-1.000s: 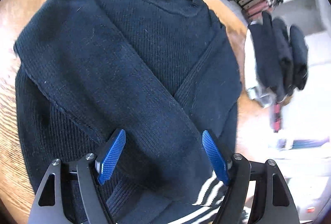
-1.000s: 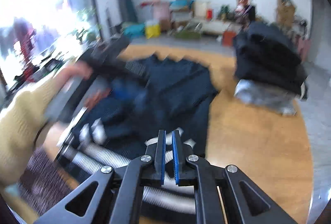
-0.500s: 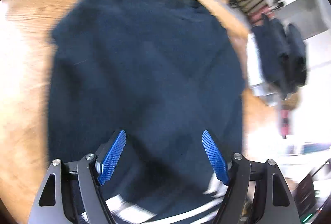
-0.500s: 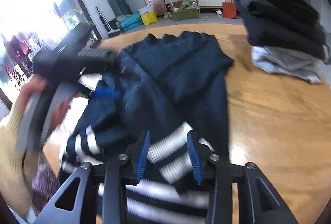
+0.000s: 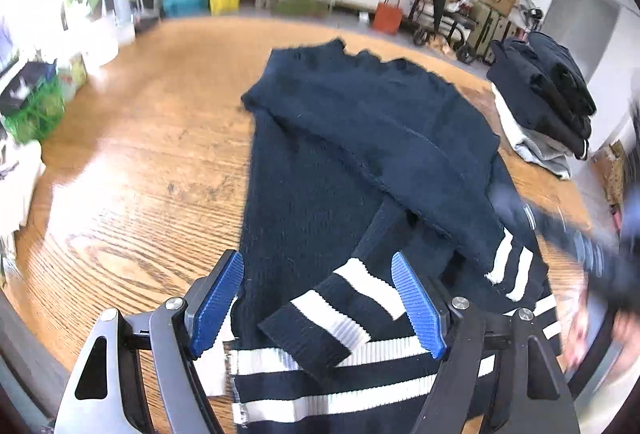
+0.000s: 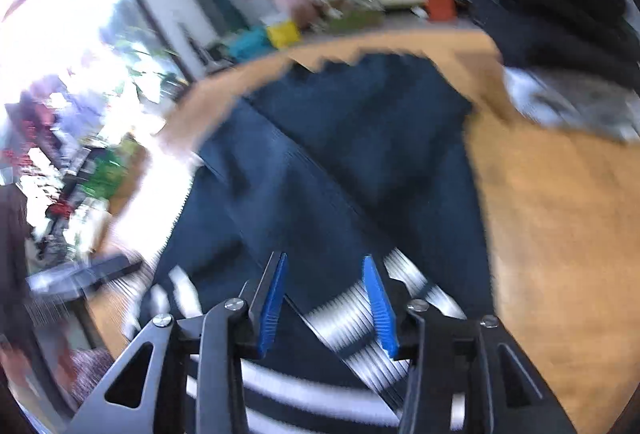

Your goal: Fold clothes

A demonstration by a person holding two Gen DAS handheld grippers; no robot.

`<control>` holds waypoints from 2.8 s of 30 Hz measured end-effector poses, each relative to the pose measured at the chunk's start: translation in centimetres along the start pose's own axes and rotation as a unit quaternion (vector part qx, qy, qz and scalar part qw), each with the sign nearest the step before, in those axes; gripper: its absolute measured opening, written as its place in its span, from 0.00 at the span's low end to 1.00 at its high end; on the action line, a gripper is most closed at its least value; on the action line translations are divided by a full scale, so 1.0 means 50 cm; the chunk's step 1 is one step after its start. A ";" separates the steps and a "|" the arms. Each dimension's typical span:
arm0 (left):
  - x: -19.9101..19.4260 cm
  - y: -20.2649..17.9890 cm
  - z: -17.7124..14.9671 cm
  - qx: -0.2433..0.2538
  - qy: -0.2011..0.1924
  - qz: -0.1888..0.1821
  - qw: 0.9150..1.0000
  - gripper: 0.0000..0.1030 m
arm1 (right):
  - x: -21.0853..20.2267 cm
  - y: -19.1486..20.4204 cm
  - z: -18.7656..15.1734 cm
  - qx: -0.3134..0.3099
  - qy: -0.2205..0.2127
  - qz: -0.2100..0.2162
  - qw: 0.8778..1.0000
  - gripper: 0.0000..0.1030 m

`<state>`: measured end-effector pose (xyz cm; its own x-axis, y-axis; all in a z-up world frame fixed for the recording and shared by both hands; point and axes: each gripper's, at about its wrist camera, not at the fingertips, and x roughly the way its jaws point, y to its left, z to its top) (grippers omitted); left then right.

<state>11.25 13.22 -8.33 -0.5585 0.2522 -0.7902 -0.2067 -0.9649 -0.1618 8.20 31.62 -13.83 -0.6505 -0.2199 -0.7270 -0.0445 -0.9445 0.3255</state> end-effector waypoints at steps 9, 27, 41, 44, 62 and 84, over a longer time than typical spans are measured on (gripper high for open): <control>0.038 -0.015 -0.039 -0.035 -0.065 0.005 0.997 0.75 | 0.094 0.060 0.055 -0.044 0.012 -0.009 0.999 0.26; 0.045 0.027 -0.054 -0.086 -0.063 -0.038 0.994 0.75 | 0.127 0.091 0.003 -0.103 0.021 -0.128 0.986 0.38; 0.056 0.050 -0.055 -0.117 -0.063 -0.031 0.991 0.75 | 0.148 0.106 0.008 -0.108 0.010 -0.148 0.983 0.43; 0.061 0.047 -0.054 -0.113 -0.056 -0.027 0.992 0.75 | 0.139 0.102 -0.003 -0.110 0.007 -0.157 0.981 0.50; 0.008 0.034 -0.040 -0.079 -0.098 -0.094 0.988 0.76 | 0.083 0.064 -0.055 -0.073 0.004 -0.148 0.986 0.70; 0.264 -0.031 0.265 0.114 0.077 -0.085 0.987 0.18 | 0.017 -0.068 -0.064 -0.041 0.004 -0.109 0.993 0.71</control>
<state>-6.44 19.03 -10.68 -0.3757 0.3783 -0.8460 -0.4726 -0.8635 -0.1762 10.25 33.86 -17.48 -0.6268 -0.0099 -0.7791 -0.1215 -0.9864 0.1103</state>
